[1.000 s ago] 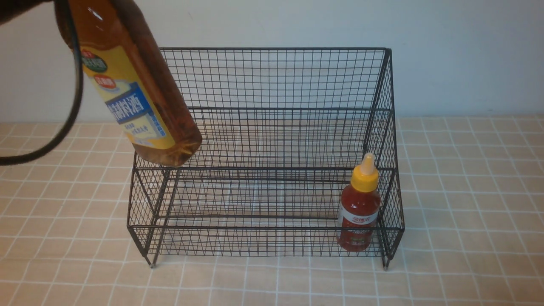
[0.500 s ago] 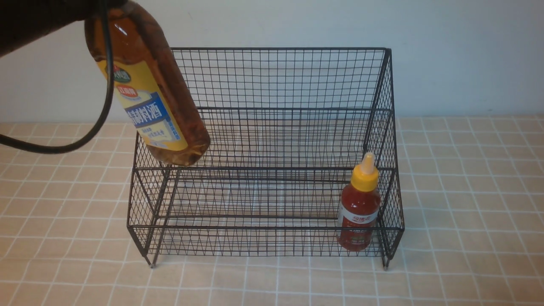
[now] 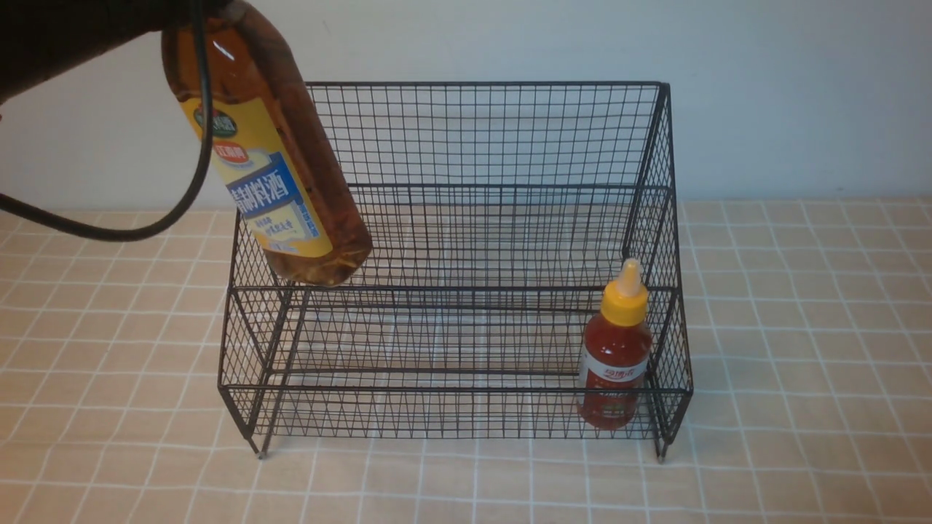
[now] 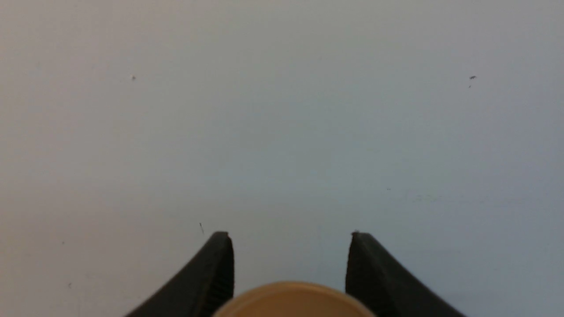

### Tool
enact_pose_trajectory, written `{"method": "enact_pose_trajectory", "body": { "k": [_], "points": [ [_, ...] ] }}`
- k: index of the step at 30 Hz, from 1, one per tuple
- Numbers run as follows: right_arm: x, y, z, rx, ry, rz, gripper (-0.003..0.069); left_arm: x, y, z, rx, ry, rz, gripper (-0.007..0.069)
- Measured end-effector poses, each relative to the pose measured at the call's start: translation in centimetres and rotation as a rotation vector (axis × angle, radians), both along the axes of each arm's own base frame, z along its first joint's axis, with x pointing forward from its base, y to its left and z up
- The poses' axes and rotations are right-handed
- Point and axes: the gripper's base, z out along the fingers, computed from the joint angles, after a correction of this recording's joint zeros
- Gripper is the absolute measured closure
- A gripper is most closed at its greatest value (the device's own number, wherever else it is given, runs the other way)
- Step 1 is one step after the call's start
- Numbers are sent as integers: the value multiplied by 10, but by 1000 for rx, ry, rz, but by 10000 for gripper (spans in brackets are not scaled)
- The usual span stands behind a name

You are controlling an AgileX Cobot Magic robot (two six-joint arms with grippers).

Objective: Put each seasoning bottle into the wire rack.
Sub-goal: Use the left arm to put the condiment bottle back on the shelf

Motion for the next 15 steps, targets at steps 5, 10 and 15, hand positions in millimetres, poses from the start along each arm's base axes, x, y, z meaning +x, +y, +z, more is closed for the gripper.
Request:
{"method": "enact_pose_trajectory", "body": {
  "k": [5, 10, 15],
  "points": [
    [0, 0, 0, 0, 0, 0, 673, 1, 5, -1, -14, 15, 63, 321],
    [0, 0, 0, 0, 0, 0, 673, 3, 13, -4, -17, 35, 146, 321],
    [0, 0, 0, 0, 0, 0, 673, 6, 12, -13, 10, 63, 171, 321]
  ]
}}
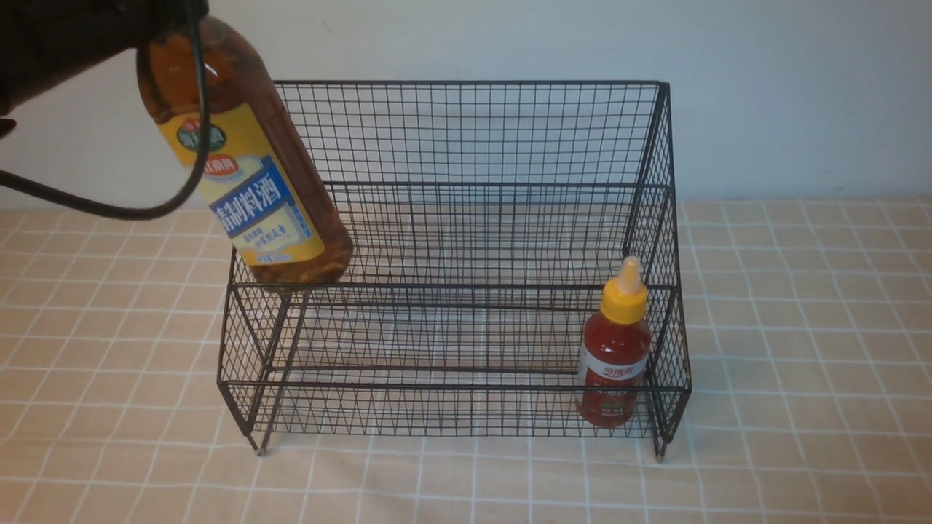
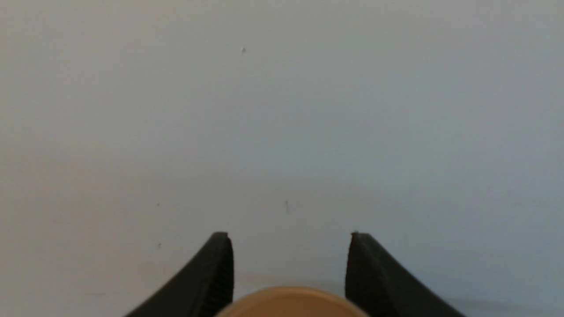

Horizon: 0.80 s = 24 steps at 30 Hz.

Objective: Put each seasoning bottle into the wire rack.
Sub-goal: Use the left arm to put the condiment bottle back on the shelf

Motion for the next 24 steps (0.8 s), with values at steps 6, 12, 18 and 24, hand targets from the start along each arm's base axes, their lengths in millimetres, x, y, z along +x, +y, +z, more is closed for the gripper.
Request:
{"method": "enact_pose_trajectory", "body": {
  "k": [6, 12, 18, 24],
  "points": [
    [0, 0, 0, 0, 0, 0, 673, -1, -18, -8, 79, 23, -19, 321],
    [0, 0, 0, 0, 0, 0, 673, -3, -30, -9, 156, 21, -54, 321],
    [0, 0, 0, 0, 0, 0, 673, -5, -38, -11, 209, 23, -72, 321],
    [0, 0, 0, 0, 0, 0, 673, -9, -43, -29, 236, 82, -67, 321]
  ]
}}
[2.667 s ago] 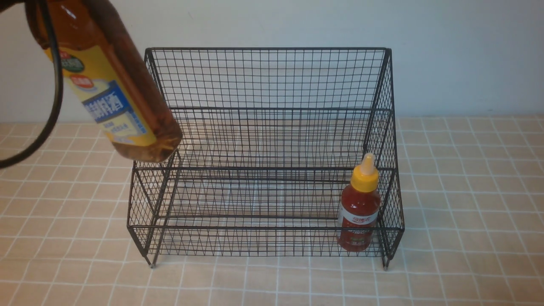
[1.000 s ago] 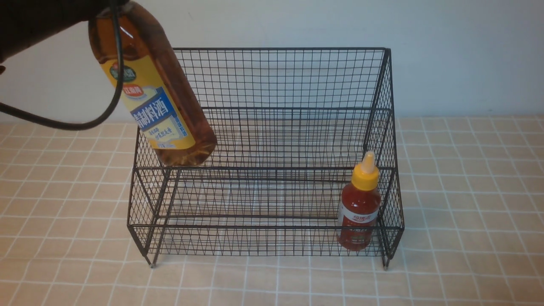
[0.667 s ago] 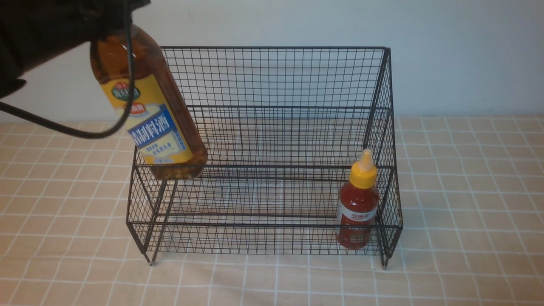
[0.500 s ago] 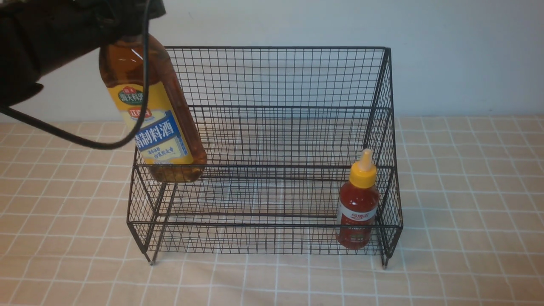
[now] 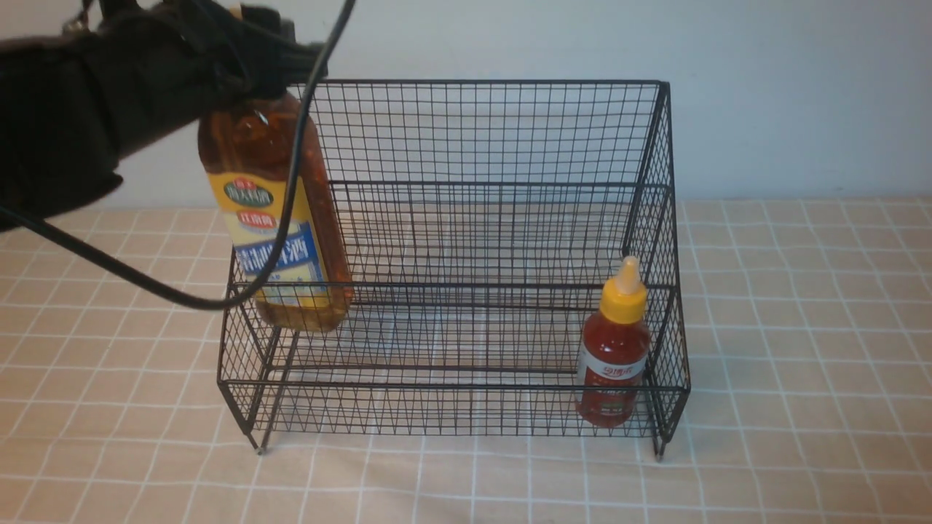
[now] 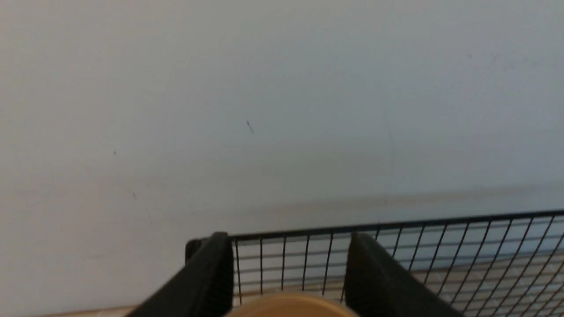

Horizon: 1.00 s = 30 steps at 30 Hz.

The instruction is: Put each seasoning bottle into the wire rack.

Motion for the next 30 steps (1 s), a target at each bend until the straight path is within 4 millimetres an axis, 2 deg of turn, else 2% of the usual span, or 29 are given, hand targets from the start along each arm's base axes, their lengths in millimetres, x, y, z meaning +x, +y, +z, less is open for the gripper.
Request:
{"method": "enact_pose_trajectory", "body": {
  "k": [5, 9, 14, 22, 24, 27, 29, 30],
  "points": [
    [0, 0, 0, 0, 0, 0, 673, -3, -1, -18, 18, 51, -1, 321],
    [0, 0, 0, 0, 0, 0, 673, -4, -2, -17, 30, 47, -9, 291],
    [0, 0, 0, 0, 0, 0, 673, -15, -11, 2, 110, -18, -71, 165],
    [0, 0, 0, 0, 0, 0, 673, -33, -5, 27, 130, -98, -77, 139],
    [0, 0, 0, 0, 0, 0, 673, -47, 0, 44, 121, -152, -74, 169],
    [0, 0, 0, -6, 0, 1, 673, -58, 4, 57, 109, -195, -71, 220],
    [0, 0, 0, -13, 0, 3, 673, -77, 11, 75, 88, -259, -65, 344],
    [0, 0, 0, -14, 0, 3, 673, -78, 12, 77, 86, -264, -64, 354]
  ]
}}
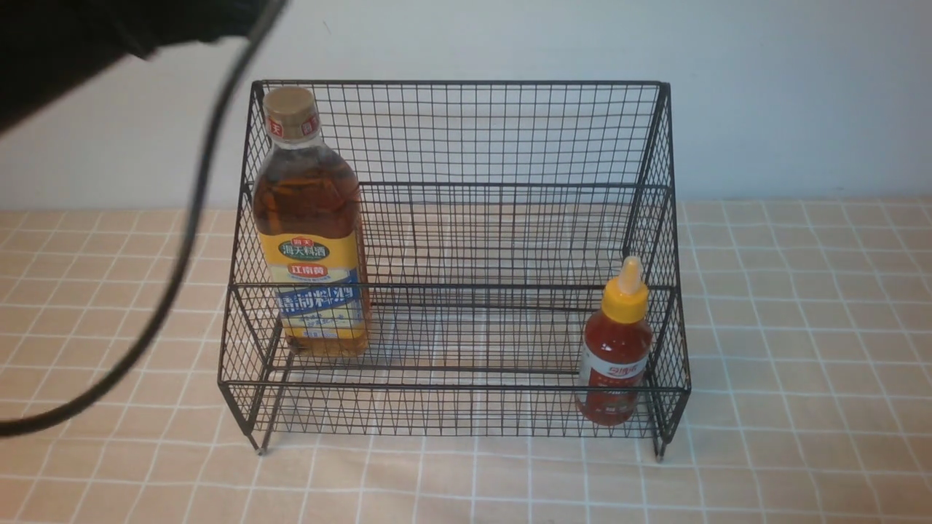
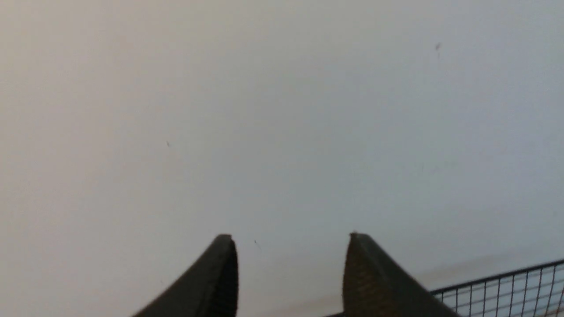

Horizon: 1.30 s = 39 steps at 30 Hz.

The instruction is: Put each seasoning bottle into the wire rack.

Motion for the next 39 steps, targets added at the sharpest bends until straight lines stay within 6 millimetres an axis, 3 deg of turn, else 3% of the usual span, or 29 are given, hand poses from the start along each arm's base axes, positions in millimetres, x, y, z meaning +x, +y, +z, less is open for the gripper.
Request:
{"method": "enact_pose_trajectory", "body": {
  "k": [1, 2, 3, 5, 15, 25, 29, 32, 39],
  "points": [
    [0, 0, 0, -1, 0, 0, 673, -13, 5, 11, -16, -41, 0, 442],
    [0, 0, 0, -1, 0, 0, 673, -14, 5, 13, -18, -46, 0, 454],
    [0, 0, 0, -1, 0, 0, 673, -28, 11, 23, -38, -89, 1, 533],
    [0, 0, 0, -1, 0, 0, 673, -46, 18, 37, -99, -137, -1, 602],
    [0, 0, 0, -2, 0, 0, 673, -99, 35, 66, -505, -229, -81, 631],
    [0, 0, 0, -2, 0, 0, 673, -125, 10, 74, -638, -193, -488, 631],
    [0, 0, 0, -2, 0, 0, 673, -130, -13, 49, -655, -24, -736, 631],
    [0, 0, 0, -2, 0, 0, 673, -132, -26, 14, -548, 152, -847, 631],
    [0, 0, 0, -2, 0, 0, 673, -130, -25, -53, -158, 518, -753, 631]
  ]
}}
